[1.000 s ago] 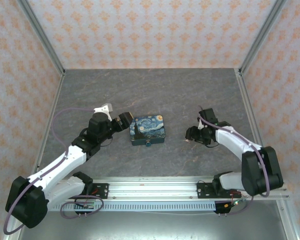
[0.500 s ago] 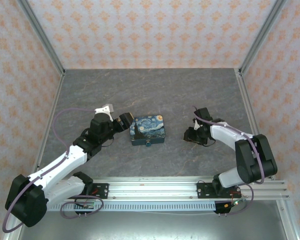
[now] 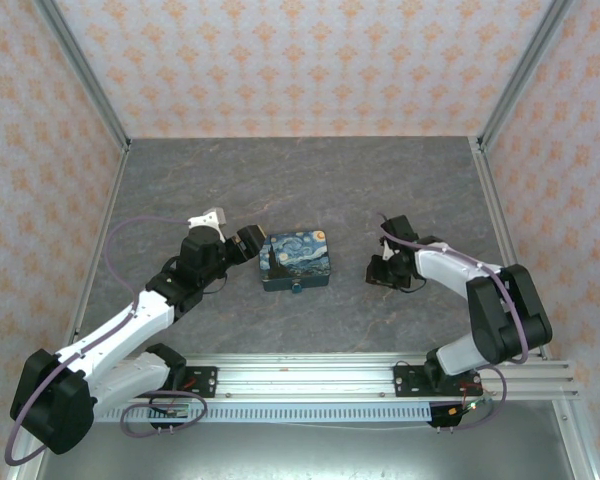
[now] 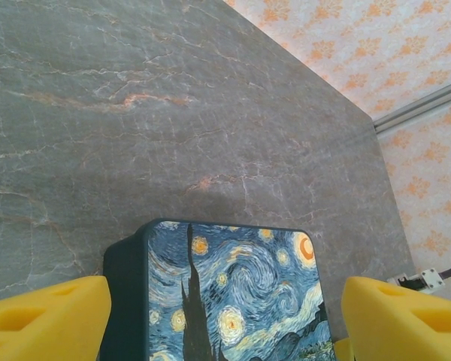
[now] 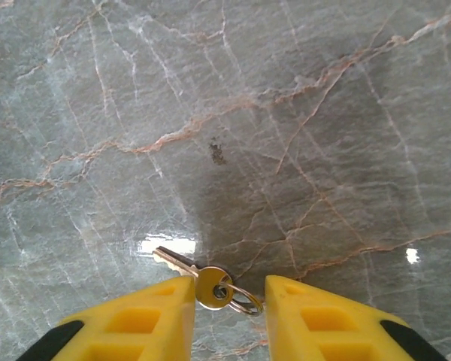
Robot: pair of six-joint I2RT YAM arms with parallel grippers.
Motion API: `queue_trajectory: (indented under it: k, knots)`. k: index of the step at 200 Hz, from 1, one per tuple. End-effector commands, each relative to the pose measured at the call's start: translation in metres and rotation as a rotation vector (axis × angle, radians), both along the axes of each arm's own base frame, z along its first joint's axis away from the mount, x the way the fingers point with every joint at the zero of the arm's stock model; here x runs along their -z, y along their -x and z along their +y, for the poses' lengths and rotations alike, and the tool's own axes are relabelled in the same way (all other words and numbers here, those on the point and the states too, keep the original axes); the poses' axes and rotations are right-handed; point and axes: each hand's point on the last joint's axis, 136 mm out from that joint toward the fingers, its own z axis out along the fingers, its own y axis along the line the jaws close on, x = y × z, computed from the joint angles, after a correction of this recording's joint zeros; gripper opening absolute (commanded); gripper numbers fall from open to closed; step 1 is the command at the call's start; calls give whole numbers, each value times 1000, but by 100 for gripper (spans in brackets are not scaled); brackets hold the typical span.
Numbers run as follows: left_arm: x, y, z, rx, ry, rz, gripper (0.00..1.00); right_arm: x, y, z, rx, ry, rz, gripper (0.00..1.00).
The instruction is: Unlock the padlock with the key
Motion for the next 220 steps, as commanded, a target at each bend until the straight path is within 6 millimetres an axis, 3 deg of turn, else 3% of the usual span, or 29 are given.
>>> queue_trajectory:
  k: [1, 74, 126, 154, 185, 188, 220]
  knots:
    - [-12, -2, 2, -25, -5, -19, 81, 3, 2, 6, -15, 7, 31, 26]
    - [-17, 1, 5, -26, -15, -29, 81, -1, 1, 10, -14, -18, 18, 2]
    - [-27, 3, 0, -12, 47, -42, 81, -24, -7, 27, 20, -148, -65, 0]
    - [-40, 3, -11, 9, 160, -64, 80, -54, -20, 43, 69, -299, -176, 0]
    - [-66, 2, -33, 67, 291, -102, 79, -104, -40, 56, 152, -502, -354, 0]
    - [-69, 2, -35, 74, 300, -105, 79, -118, -42, 57, 162, -536, -397, 0]
    - [-107, 3, -73, 183, 355, -153, 76, -182, -54, 60, 223, -733, -587, 0]
